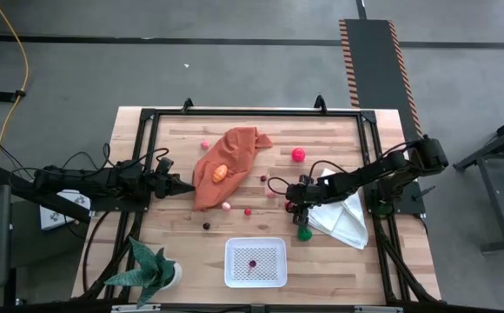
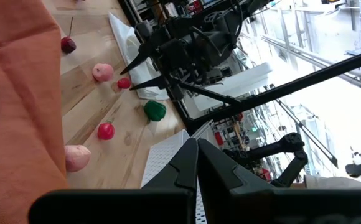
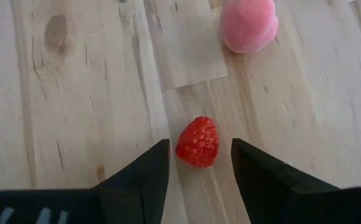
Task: Pick and placing Produce into tupperware
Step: Put the red strawberry into the white bin
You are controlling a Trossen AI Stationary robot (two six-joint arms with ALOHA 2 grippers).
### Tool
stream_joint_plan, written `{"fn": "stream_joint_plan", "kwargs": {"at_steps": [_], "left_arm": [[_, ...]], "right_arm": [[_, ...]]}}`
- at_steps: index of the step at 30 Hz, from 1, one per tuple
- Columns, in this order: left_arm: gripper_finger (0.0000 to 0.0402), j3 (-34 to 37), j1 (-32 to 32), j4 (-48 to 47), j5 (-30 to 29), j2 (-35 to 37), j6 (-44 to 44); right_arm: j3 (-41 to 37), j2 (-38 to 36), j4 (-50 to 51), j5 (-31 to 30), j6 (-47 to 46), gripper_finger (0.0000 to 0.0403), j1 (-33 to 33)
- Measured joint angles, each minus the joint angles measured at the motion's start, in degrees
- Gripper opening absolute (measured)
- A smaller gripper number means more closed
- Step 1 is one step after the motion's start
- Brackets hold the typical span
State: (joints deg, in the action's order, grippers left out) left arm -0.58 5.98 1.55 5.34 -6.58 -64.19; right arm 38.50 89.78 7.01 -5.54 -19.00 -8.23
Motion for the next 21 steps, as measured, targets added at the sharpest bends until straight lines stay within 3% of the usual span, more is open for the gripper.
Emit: {"fn": "stream_joint_plan", "kwargs": {"at_steps": [21], "left_arm": [[0.0001, 0.0, 0.0, 0.01, 0.0, -0.01, -0.01]], "right_arm": [[0.11, 2.47, -1.87, 1.36, -0.44, 0.0153, -0.53]]}}
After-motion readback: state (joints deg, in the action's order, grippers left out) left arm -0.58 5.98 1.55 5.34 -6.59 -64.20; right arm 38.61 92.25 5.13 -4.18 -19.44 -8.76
